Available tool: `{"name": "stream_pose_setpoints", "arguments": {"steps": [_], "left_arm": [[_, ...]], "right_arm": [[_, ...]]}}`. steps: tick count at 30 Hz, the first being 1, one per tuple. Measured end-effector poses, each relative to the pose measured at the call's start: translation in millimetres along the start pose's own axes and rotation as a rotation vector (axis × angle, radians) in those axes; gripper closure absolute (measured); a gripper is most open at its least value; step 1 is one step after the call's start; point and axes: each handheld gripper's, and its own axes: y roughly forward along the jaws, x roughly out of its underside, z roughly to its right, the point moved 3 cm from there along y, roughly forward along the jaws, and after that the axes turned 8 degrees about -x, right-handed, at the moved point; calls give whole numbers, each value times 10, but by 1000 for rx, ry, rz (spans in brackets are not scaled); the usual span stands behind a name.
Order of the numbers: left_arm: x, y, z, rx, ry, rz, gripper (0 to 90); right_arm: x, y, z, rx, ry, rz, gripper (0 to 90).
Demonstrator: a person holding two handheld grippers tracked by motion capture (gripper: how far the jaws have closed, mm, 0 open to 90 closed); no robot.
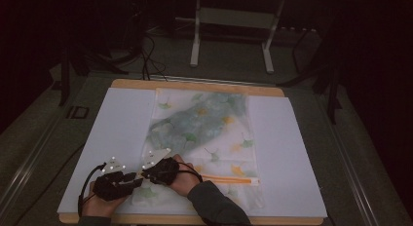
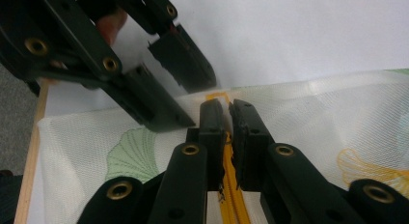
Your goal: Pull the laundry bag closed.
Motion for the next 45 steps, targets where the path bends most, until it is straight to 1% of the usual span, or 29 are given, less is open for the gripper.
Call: {"name": "stream_pose_setpoints", "arguments": {"steps": [4,7,10,12,15,18,20,23,35,37,42,45], "left_arm": [[-5,39,-7,29,-14,-10,625],[-9,70,-10,46,-7,-23,632],[-19,97,-4,62,-18,-29,649],[-29,111,0,72,-17,-29,668],[-40,130,16,67,-7,-34,738],[-39,137,20,76,-8,-39,834],[-40,132,15,84,-12,-37,857],[-41,126,15,85,-17,-32,868],[-46,113,20,80,-10,-21,876],[-48,106,14,77,-4,-18,877],[-50,102,12,75,1,-16,877],[-50,100,15,75,-5,-13,877]], "right_arm": [[-17,-22,-8,1,-12,-1,839],[-32,-36,-13,2,-16,-1,840],[-43,-51,-18,2,-24,-2,840],[-51,-60,-18,3,-28,-1,840],[-54,-65,-20,2,-30,-2,841],[-41,-64,-15,1,-31,-7,841],[-27,-69,-7,0,-27,-7,841],[-6,-79,-1,-1,-23,-13,842],[62,-73,24,-11,-24,-27,844],[67,-73,27,-8,-30,-37,844],[92,-71,36,-11,-23,-40,845],[114,-68,42,-11,-21,-49,845]]}}
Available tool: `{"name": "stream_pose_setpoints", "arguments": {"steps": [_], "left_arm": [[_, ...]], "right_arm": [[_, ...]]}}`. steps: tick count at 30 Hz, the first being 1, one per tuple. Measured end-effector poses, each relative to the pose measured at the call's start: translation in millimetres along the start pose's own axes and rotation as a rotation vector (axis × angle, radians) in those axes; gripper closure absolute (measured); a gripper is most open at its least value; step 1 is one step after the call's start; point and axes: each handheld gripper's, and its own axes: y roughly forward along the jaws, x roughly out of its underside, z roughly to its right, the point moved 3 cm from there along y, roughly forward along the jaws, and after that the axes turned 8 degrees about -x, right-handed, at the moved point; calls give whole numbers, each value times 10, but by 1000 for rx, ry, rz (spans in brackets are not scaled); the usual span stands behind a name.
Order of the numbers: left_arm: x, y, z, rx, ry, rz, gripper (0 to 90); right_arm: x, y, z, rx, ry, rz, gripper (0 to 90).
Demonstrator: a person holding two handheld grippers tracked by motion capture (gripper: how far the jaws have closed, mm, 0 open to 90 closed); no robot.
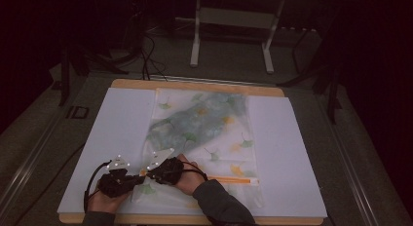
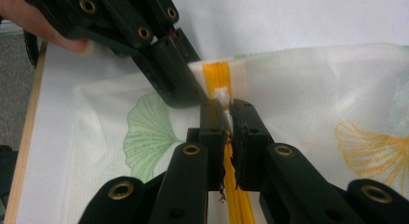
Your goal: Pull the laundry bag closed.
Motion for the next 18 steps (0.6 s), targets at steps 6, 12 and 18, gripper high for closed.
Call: {"name": "stream_pose_setpoints", "arguments": {"steps": [6,12,18], "left_arm": [[0,0,1,1,6,4,877],[-3,-3,4,-1,11,8,878],[-7,-22,14,1,15,19,878]], "right_arm": [[22,6,7,-3,-1,-14,845],[39,12,16,-3,-1,-23,846],[43,9,6,1,-15,-47,847]]}}
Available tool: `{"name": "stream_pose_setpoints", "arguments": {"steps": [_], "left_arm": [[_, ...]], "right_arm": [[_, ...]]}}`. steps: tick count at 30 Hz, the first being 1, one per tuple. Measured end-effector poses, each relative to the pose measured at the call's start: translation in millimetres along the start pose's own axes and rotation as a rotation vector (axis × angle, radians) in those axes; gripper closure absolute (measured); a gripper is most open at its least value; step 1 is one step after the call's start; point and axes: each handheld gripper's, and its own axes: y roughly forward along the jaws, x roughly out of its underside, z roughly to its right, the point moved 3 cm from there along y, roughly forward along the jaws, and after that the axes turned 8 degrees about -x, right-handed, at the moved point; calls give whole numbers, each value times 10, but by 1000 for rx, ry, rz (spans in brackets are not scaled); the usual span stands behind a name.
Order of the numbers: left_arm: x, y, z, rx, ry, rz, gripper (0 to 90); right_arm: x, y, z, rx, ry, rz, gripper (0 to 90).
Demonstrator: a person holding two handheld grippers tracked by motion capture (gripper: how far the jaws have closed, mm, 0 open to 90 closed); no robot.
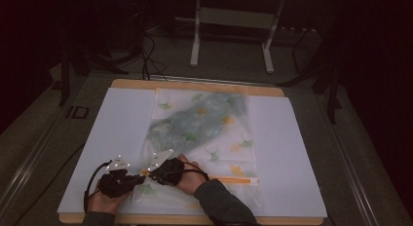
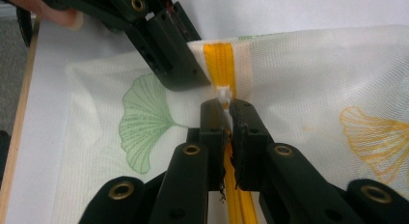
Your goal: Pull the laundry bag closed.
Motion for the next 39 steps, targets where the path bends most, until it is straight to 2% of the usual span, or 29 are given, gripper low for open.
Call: {"name": "stream_pose_setpoints", "arguments": {"steps": [1,39], "left_arm": [[1,-27,-13,5,-9,14,878],[-3,-59,-28,9,-14,39,878]], "right_arm": [[39,-3,11,16,-9,-36,847],[221,-207,73,17,-13,-94,849]]}}
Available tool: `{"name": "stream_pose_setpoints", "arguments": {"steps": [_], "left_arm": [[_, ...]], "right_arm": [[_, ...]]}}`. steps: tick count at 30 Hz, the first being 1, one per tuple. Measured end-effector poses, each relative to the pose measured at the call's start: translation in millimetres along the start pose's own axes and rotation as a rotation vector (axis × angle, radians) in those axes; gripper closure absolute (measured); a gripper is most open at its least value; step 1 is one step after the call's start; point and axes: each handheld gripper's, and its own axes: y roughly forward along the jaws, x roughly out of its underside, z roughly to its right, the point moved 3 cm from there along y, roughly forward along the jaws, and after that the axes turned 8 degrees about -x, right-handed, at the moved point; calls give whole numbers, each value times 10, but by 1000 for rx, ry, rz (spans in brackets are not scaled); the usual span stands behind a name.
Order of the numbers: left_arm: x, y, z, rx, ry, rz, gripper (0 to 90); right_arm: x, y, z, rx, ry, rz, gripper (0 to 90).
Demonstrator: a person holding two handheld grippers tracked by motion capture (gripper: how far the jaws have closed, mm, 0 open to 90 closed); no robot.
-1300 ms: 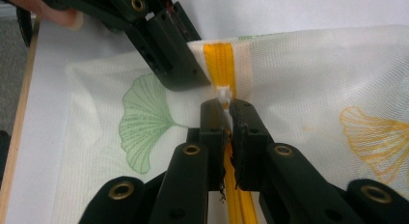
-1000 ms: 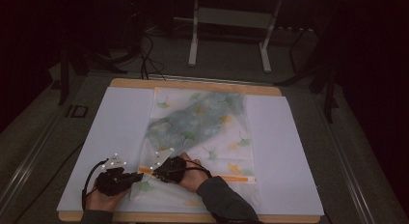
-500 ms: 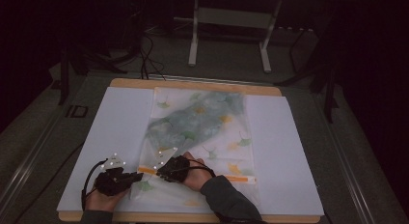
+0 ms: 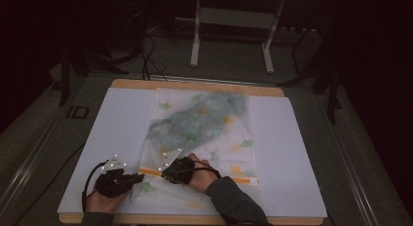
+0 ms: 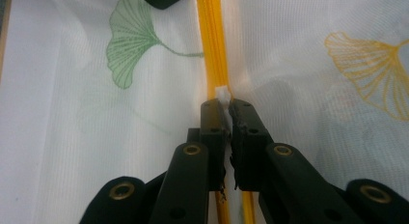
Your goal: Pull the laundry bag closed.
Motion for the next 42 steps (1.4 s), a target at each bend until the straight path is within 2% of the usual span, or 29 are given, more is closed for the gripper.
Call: {"name": "stream_pose_setpoints", "arguments": {"steps": [42], "left_arm": [[3,-8,-14,4,-4,3,878]], "right_arm": [[219,-186,51,21,5,-30,849]]}}
